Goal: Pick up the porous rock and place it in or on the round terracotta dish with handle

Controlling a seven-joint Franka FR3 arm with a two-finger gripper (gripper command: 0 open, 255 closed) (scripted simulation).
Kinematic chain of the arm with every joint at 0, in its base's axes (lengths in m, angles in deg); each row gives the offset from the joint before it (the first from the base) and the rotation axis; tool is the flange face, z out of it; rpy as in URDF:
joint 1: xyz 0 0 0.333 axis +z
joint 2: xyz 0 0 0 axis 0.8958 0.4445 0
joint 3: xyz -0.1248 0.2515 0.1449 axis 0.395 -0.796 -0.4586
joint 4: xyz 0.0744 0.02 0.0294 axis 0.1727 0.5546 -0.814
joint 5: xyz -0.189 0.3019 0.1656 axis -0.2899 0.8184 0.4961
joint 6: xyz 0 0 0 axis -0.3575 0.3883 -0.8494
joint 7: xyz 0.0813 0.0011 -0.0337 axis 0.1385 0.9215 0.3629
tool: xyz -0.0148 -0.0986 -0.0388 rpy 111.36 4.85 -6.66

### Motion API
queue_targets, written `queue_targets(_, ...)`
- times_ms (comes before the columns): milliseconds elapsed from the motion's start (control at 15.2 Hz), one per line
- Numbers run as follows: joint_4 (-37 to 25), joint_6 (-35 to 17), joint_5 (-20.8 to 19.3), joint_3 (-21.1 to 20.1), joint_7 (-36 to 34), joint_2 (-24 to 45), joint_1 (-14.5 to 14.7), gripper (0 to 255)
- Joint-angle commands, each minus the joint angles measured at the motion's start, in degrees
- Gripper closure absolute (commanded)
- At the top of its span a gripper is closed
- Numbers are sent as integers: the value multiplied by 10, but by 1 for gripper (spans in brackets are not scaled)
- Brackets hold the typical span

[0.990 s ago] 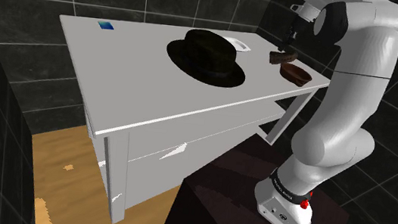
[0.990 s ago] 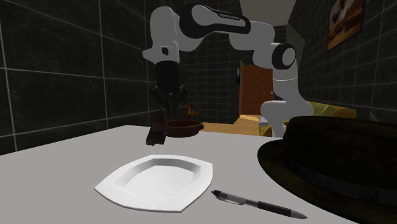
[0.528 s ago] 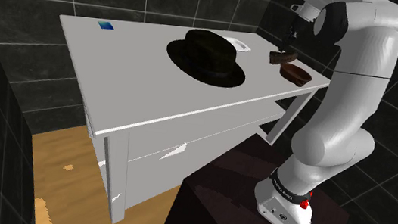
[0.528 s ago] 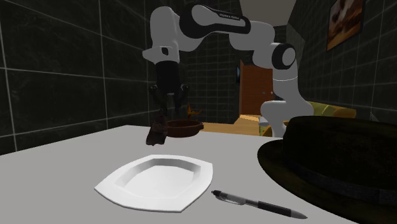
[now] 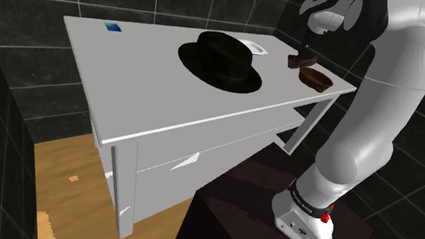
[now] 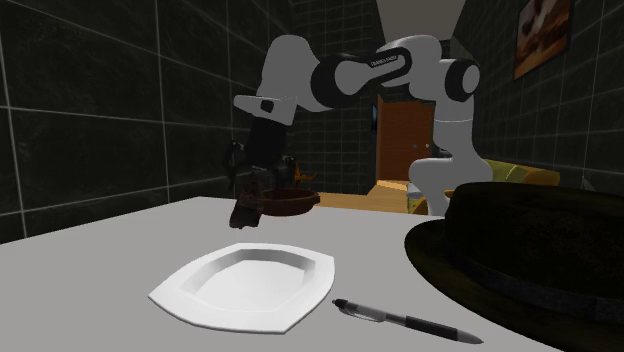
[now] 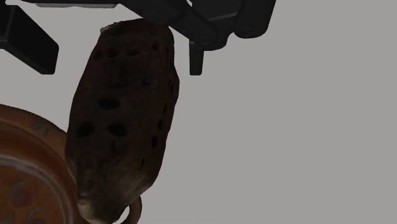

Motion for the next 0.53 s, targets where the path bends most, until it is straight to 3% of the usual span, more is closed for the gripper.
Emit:
queue_targets(0, 4, -15, 7, -2, 3, 10, -3, 0)
queue_targets(462, 7, -29, 18, -7, 10, 23, -9, 0)
